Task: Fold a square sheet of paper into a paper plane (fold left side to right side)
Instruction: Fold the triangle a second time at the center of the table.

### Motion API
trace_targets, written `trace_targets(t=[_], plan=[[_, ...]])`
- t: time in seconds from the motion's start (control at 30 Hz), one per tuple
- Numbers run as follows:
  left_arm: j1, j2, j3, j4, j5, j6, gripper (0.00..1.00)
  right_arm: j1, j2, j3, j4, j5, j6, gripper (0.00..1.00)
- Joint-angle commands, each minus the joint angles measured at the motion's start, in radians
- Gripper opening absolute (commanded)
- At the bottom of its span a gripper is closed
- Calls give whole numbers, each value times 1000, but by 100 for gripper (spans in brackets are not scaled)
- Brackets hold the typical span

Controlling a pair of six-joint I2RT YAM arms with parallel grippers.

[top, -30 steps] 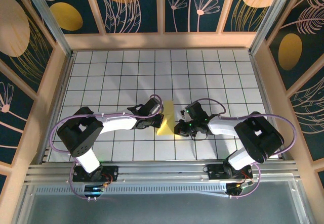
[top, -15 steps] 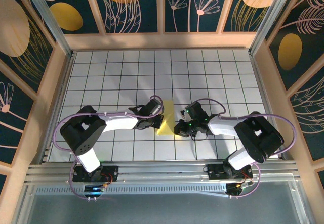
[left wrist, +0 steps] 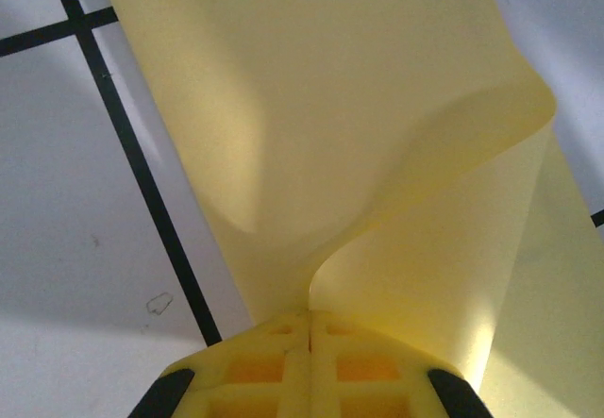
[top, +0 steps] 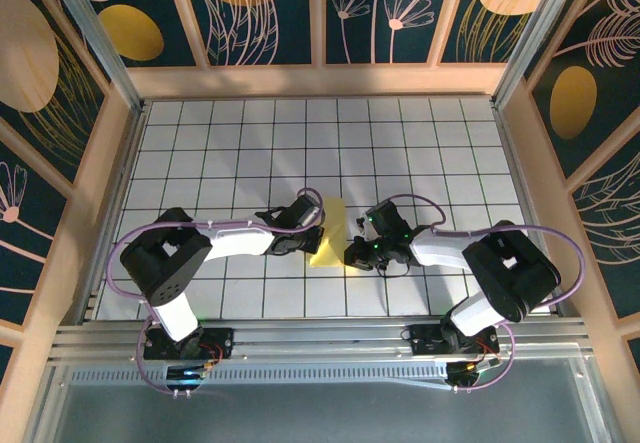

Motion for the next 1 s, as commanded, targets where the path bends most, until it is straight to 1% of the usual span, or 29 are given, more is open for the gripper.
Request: trace_targets(t=[0.0,0.07,0.17,0.2,0.27,0.5,0.73,0.97], plan=[[10,42,6,-23,12,11,0,-9,-55,14,-31,6,4,8],[10,47,7,-24,16,11,0,-22,-89,9,5,-25,24,11],[10,53,9,-24,21,12,0,-45,-132,1,66,-68,58,11],[10,55,10,-25,23,12,0,-51,-138,-1,88,-74,68,9],[10,56,10,-26,24,14,0,-55,-138,2,121,-72,84,0],[10,59,13,-26,29,16,0,-51,-32,45,249,-42,135,0],[10,61,17,-25,32,17,0,-42,71,110,285,-24,130,0],[10,63,20,-24,32,19,0,-36,141,150,274,-16,112,0]])
